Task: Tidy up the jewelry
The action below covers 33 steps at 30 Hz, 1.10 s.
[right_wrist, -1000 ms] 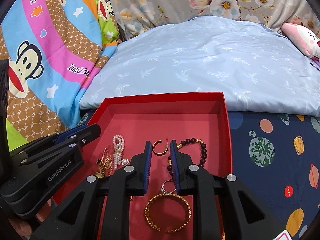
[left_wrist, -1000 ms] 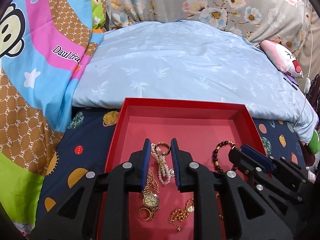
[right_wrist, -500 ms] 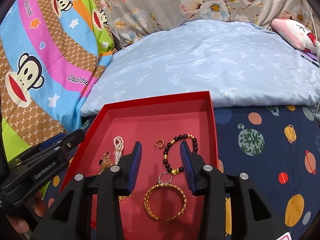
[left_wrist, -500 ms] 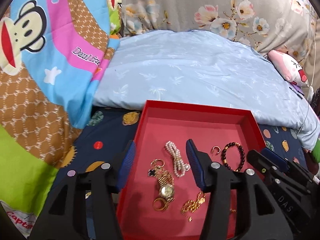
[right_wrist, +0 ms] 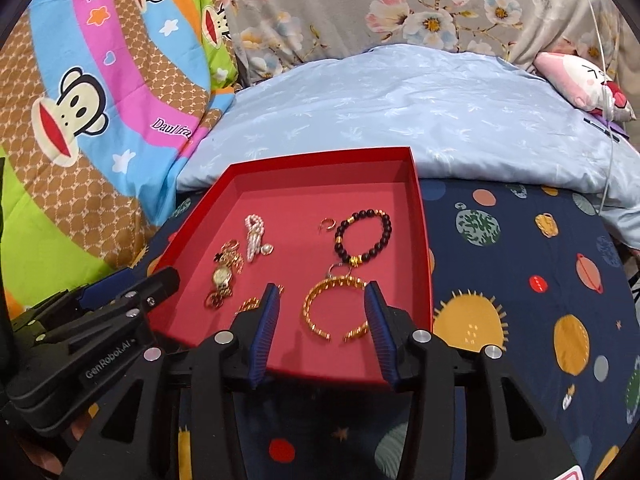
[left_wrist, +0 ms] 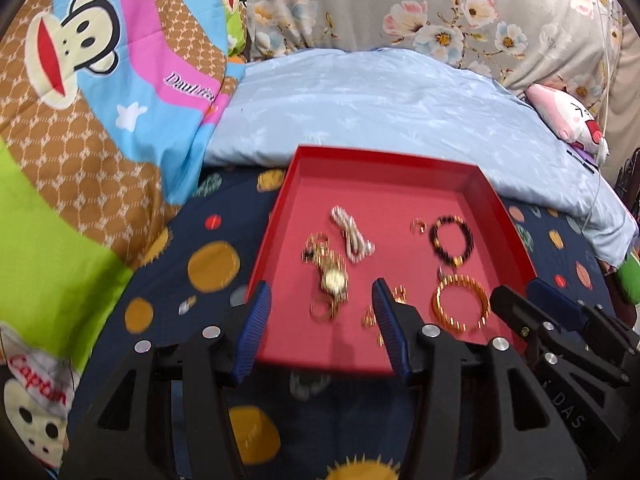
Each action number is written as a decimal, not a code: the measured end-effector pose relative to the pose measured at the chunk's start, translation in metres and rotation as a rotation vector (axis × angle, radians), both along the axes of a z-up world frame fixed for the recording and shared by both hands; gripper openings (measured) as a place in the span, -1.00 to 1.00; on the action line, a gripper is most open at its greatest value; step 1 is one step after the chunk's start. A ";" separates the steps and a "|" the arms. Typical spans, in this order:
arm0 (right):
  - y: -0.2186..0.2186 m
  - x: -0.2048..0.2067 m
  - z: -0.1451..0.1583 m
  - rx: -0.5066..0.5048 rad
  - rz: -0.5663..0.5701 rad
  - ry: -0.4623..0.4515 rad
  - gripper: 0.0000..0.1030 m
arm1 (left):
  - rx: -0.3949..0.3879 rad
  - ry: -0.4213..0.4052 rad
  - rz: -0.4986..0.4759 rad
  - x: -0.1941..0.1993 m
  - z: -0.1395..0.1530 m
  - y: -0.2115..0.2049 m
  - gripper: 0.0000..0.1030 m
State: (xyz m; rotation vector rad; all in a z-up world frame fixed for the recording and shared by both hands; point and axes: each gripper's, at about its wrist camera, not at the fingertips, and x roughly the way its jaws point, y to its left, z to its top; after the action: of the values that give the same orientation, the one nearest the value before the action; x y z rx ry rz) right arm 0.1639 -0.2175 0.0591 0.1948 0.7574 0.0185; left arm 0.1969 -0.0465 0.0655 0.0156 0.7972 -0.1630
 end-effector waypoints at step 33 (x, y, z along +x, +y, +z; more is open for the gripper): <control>0.008 -0.102 0.023 -0.101 -0.139 -0.034 0.61 | 0.135 -0.099 0.041 -0.096 0.018 0.007 0.62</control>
State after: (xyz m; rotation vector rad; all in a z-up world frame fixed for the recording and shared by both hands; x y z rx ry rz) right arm 0.0621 -0.2098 0.0820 0.1501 0.7072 -0.1479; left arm 0.1004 -0.0399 0.0838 0.1342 0.7078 -0.0685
